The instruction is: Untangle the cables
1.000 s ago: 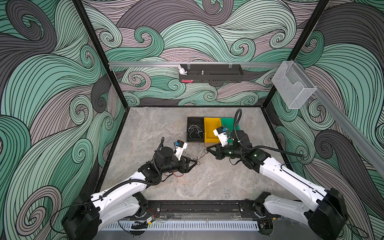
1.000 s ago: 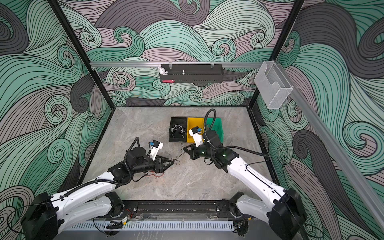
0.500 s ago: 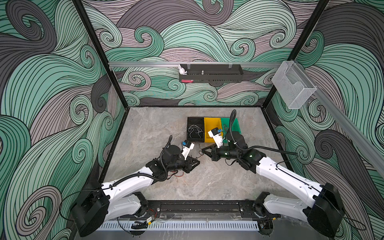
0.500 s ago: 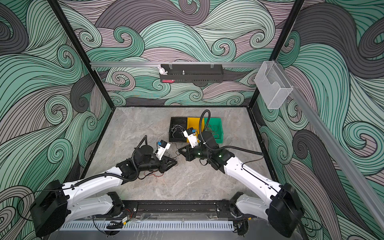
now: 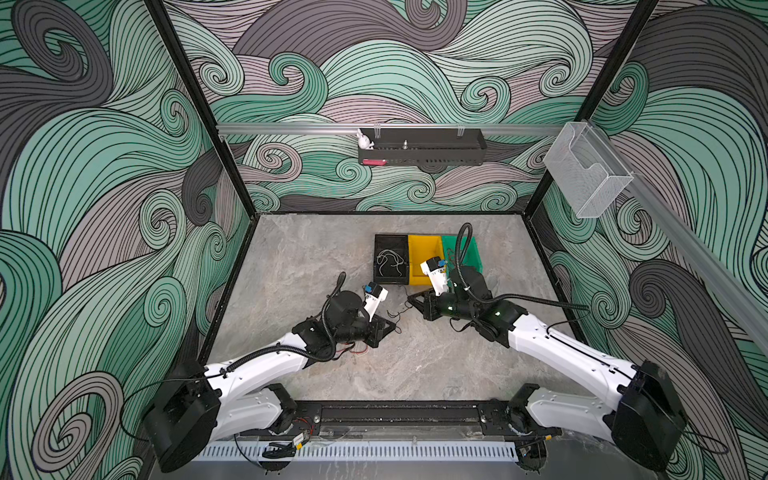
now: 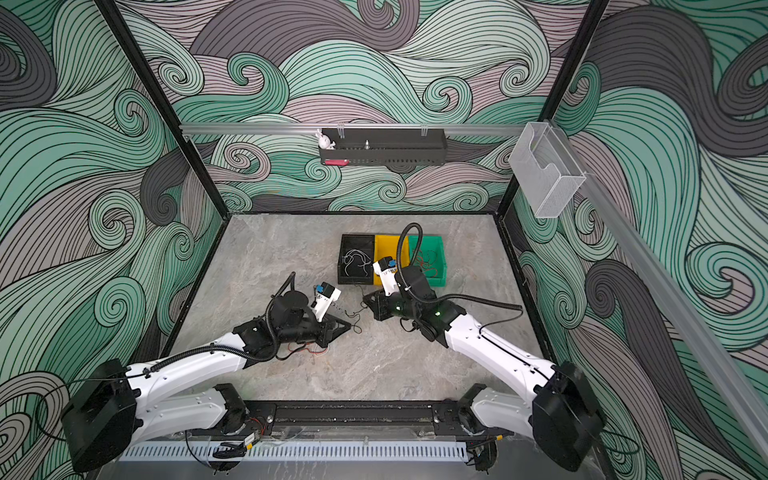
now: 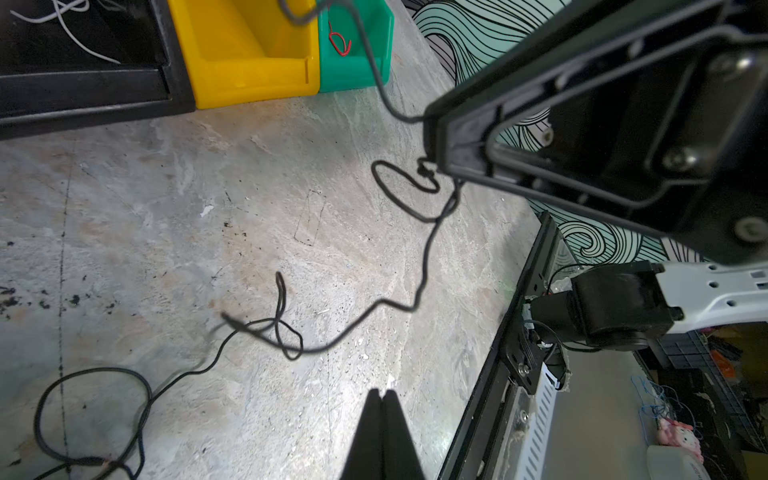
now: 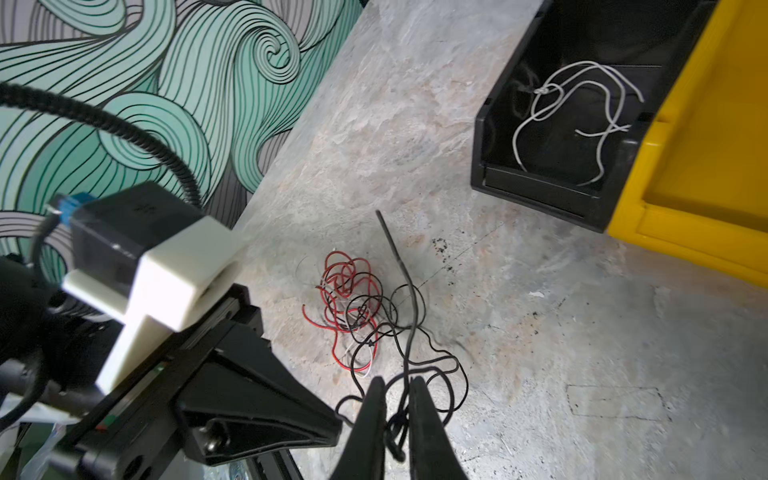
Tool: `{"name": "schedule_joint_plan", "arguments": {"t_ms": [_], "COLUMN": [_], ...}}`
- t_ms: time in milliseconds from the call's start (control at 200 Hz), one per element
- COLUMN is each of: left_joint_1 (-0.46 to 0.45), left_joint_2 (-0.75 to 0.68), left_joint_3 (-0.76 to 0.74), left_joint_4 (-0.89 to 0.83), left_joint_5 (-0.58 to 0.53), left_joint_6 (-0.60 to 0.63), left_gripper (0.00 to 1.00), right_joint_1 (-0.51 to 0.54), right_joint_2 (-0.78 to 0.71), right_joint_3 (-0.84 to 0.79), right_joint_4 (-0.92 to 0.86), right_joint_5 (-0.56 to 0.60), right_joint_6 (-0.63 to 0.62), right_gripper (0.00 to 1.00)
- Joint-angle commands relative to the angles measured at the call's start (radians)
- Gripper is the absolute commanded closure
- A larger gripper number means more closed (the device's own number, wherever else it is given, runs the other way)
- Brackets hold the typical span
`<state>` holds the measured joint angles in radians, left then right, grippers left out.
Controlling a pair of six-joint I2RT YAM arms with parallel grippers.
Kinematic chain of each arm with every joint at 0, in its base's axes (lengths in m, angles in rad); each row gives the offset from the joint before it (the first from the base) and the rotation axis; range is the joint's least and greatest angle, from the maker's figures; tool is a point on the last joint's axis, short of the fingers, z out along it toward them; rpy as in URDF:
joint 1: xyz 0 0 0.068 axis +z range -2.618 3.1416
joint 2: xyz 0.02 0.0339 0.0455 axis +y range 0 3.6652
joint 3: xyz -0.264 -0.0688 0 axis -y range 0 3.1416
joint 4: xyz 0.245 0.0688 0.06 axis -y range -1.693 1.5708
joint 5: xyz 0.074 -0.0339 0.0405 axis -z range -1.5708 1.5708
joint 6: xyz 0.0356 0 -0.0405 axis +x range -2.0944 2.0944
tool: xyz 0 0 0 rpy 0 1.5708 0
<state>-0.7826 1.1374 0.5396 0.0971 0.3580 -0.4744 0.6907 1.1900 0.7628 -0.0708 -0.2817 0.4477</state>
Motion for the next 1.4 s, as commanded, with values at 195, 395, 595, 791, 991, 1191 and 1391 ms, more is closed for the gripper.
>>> {"name": "schedule_joint_plan", "arguments": {"t_ms": [195, 395, 595, 791, 991, 1191, 1391], "left_joint_1": [-0.015, -0.015, -0.016, -0.022, -0.021, -0.02, -0.023], "left_joint_2": [0.084, 0.123, 0.171, 0.197, 0.21, 0.317, 0.362], "left_joint_3": [-0.024, -0.016, 0.001, 0.001, 0.017, 0.093, 0.138], "left_joint_4": [-0.02, -0.019, 0.017, 0.114, 0.218, 0.231, 0.215], "left_joint_5": [-0.002, -0.026, -0.049, -0.1, -0.058, -0.085, -0.112], "left_joint_6": [-0.003, 0.016, 0.02, 0.016, -0.077, -0.166, -0.196], "left_gripper": [1.0, 0.82, 0.57, 0.48, 0.47, 0.46, 0.48], "right_joint_1": [-0.005, -0.004, -0.004, -0.005, -0.005, 0.005, 0.025], "right_joint_2": [0.113, 0.145, 0.155, 0.118, 0.092, 0.081, 0.052], "right_joint_3": [-0.102, -0.148, -0.169, -0.182, -0.181, -0.177, -0.19], "right_joint_4": [0.074, 0.077, 0.075, 0.067, 0.052, 0.069, 0.071], "right_joint_5": [0.08, 0.168, 0.2, 0.184, 0.178, 0.147, 0.149], "right_joint_6": [0.093, 0.098, 0.093, 0.085, 0.074, 0.074, 0.072], "right_gripper": [0.88, 0.9, 0.91, 0.91, 0.91, 0.91, 0.91]}}
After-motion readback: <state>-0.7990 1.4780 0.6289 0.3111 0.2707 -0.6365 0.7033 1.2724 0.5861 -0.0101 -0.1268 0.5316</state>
